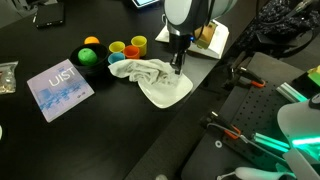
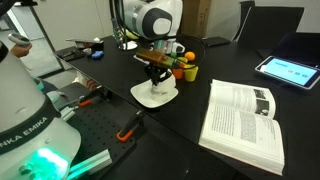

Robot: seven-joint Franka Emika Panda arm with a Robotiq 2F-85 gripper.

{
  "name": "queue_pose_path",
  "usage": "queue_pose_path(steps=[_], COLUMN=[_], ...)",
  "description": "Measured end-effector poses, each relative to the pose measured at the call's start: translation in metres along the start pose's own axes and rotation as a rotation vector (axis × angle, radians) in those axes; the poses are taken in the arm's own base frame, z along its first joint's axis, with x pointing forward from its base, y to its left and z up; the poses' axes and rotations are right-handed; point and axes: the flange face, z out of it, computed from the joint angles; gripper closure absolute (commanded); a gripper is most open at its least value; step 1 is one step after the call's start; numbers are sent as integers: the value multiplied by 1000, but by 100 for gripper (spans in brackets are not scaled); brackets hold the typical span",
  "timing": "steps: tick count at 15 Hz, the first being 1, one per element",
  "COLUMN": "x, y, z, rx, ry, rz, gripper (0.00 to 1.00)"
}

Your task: Use the white towel to clean the plate

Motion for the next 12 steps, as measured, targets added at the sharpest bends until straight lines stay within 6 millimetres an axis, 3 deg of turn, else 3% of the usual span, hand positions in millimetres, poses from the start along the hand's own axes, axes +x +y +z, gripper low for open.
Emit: queue_pose_path(steps=[9,12], x=[-27,-25], y=[-11,-13], z=[76,83], rx=[156,165], ry=[-101,-108], rz=[-100,-133], gripper=[99,99])
